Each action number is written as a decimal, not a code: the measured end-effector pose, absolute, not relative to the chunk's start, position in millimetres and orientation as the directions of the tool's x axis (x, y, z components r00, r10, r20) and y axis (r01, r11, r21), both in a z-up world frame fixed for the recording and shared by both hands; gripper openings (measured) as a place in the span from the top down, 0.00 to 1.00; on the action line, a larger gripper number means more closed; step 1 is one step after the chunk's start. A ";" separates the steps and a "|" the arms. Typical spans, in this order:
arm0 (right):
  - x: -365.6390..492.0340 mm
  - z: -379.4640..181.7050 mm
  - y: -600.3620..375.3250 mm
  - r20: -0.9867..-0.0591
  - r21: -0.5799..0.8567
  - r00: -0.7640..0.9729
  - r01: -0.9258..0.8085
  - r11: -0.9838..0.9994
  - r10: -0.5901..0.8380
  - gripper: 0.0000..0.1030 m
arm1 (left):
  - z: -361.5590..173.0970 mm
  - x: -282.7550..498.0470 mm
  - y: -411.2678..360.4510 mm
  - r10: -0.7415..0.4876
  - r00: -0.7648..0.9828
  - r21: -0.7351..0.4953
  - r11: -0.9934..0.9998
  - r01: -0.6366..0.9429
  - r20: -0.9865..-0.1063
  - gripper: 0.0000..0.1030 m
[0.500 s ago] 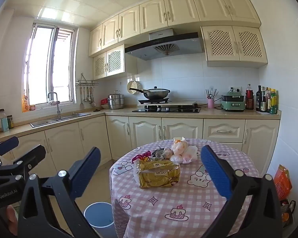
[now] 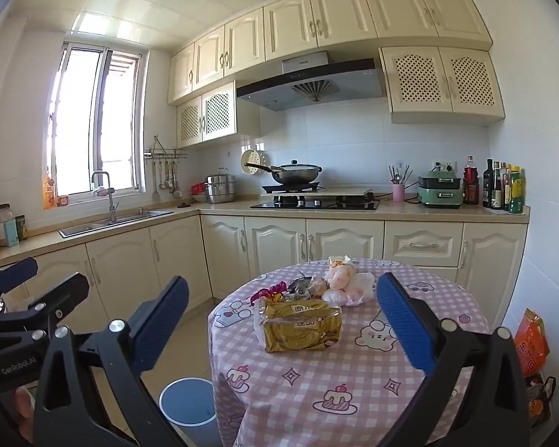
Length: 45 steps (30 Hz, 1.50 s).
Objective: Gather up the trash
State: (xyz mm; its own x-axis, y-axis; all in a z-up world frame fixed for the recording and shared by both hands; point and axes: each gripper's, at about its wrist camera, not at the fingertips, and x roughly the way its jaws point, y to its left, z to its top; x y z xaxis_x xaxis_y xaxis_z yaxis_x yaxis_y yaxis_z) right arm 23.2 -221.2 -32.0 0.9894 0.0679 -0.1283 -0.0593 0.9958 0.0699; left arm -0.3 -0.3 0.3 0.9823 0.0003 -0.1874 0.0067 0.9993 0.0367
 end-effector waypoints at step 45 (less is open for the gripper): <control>28.9 -40.9 -219.9 -0.146 0.065 0.987 -0.065 0.996 0.074 0.04 | -7.5 3.4 1.5 0.007 0.980 0.031 1.000 -0.001 -0.198 0.07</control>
